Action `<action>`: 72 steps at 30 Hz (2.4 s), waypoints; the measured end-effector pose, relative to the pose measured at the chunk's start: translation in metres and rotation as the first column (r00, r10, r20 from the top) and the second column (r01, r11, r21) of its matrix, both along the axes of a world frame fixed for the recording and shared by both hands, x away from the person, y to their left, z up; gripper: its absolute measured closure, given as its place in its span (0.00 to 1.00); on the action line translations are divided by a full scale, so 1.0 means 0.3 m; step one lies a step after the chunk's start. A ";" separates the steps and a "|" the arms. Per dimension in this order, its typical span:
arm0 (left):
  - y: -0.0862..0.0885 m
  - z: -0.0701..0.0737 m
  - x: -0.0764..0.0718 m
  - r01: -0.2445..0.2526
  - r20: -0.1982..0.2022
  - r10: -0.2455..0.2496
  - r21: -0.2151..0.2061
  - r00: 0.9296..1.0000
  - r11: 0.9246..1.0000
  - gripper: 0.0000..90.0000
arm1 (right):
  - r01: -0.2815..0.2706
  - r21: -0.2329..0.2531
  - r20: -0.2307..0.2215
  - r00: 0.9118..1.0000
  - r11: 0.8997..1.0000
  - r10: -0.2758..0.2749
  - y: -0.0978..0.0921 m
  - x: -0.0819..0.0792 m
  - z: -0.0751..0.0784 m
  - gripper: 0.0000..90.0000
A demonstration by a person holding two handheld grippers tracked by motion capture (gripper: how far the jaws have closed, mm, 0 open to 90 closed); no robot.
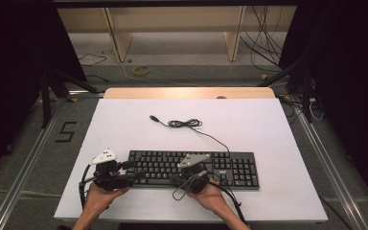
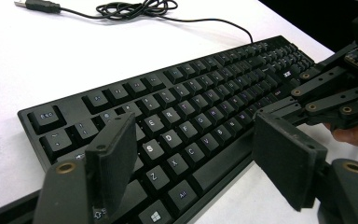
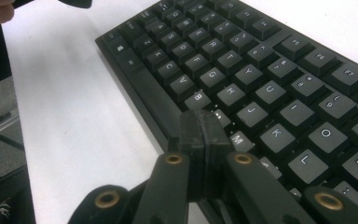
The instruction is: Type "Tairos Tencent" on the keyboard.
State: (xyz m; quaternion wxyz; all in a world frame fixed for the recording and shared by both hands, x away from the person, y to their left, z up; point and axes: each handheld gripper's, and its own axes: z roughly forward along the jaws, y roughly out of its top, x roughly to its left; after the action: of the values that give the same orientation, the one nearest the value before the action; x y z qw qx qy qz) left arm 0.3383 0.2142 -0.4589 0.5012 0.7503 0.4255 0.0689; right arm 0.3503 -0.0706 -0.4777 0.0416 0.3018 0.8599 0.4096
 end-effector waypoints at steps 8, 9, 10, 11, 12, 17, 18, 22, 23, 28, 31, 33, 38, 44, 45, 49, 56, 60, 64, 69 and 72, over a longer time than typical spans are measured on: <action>0.001 -0.003 0.001 0.000 -0.005 0.000 0.003 1.000 1.000 0.34 | -0.001 -0.030 -0.010 1.000 1.000 0.001 0.007 0.006 -0.017 1.00; 0.001 -0.003 0.002 -0.001 -0.005 0.001 0.003 1.000 1.000 0.34 | 0.000 -0.025 -0.004 1.000 1.000 0.000 0.007 0.006 -0.020 1.00; 0.001 -0.003 0.002 0.000 -0.004 0.000 0.003 1.000 1.000 0.34 | 0.002 -0.021 -0.011 1.000 1.000 -0.002 0.008 0.007 -0.021 1.00; 0.001 -0.003 0.002 -0.001 -0.005 0.001 0.003 1.000 1.000 0.34 | 0.002 -0.024 -0.010 1.000 1.000 -0.002 0.009 0.006 -0.020 1.00; 0.001 -0.003 0.002 -0.001 -0.005 0.001 0.003 1.000 1.000 0.34 | 0.002 -0.028 -0.005 1.000 1.000 -0.002 0.011 0.006 -0.019 1.00; 0.007 -0.004 0.004 -0.006 -0.005 0.006 0.003 1.000 1.000 0.34 | 0.007 -0.027 -0.011 1.000 1.000 -0.007 0.011 0.005 -0.018 1.00; 0.009 -0.005 0.005 -0.007 -0.006 0.007 0.004 1.000 1.000 0.34 | 0.008 -0.024 -0.013 1.000 1.000 -0.008 0.010 0.005 -0.017 1.00; 0.010 -0.005 0.005 -0.010 -0.006 0.011 0.002 1.000 1.000 0.34 | 0.022 0.008 -0.012 1.000 1.000 -0.022 0.000 0.007 -0.006 0.98; 0.010 -0.006 0.006 -0.010 -0.007 0.010 0.003 1.000 1.000 0.34 | 0.024 0.020 -0.011 1.000 1.000 -0.023 -0.002 0.007 -0.002 0.97; 0.012 -0.007 0.007 -0.010 -0.010 0.010 0.005 1.000 1.000 0.34 | 0.031 0.065 -0.006 1.000 0.997 -0.031 -0.019 0.012 0.017 0.91; 0.011 -0.009 0.007 -0.003 -0.013 0.004 0.013 1.000 1.000 0.34 | 0.044 0.081 -0.015 0.999 0.996 -0.043 -0.029 0.018 0.026 0.86; 0.011 -0.009 0.008 -0.001 -0.012 0.001 0.016 1.000 1.000 0.35 | 0.049 0.090 -0.019 0.999 0.995 -0.047 -0.033 0.021 0.031 0.83; 0.011 -0.011 0.009 -0.006 -0.021 0.007 0.024 1.000 1.000 0.36 | 0.060 0.095 -0.022 0.998 0.994 -0.058 -0.037 0.033 0.041 0.70; 0.012 -0.015 0.011 -0.014 -0.034 0.016 0.043 0.999 0.999 0.39 | 0.056 0.110 -0.039 0.998 0.992 -0.052 -0.039 0.048 0.051 0.57; 0.012 -0.015 0.011 -0.015 -0.035 0.016 0.048 0.999 0.999 0.40 | 0.058 0.113 -0.041 0.998 0.992 -0.054 -0.039 0.050 0.052 0.56; 0.011 -0.017 0.011 -0.014 -0.038 0.017 0.060 0.999 0.998 0.42 | 0.065 0.117 -0.037 0.997 0.991 -0.061 -0.036 0.057 0.056 0.50; 0.014 -0.021 0.012 -0.008 -0.044 0.012 0.094 0.999 0.996 0.52 | 0.068 0.104 -0.024 0.998 0.992 -0.066 -0.026 0.070 0.053 0.47; 0.012 -0.019 0.009 0.005 -0.044 0.000 0.107 0.999 0.994 0.62 | 0.067 0.104 -0.018 0.998 0.992 -0.066 -0.017 0.078 0.057 0.50; 0.011 -0.019 0.008 0.015 -0.048 -0.008 0.136 0.999 0.991 0.73 | 0.060 0.098 -0.006 0.998 0.993 -0.060 -0.004 0.086 0.061 0.58; 0.014 -0.016 0.008 0.014 -0.051 -0.006 0.160 0.999 0.987 0.85 | 0.051 0.090 0.001 0.999 0.995 -0.051 0.018 0.096 0.061 0.70; 0.015 -0.019 0.009 0.017 -0.061 -0.007 0.168 0.998 0.986 0.90 | 0.046 0.077 0.000 0.999 0.996 -0.047 0.033 0.103 0.057 0.77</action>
State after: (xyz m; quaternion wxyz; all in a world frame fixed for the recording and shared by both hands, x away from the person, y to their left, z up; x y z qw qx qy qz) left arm 0.3411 0.2185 -0.4647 0.4234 0.7944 0.4282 0.0791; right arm 0.3811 -0.0608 -0.4606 0.0404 0.3227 0.8362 0.4416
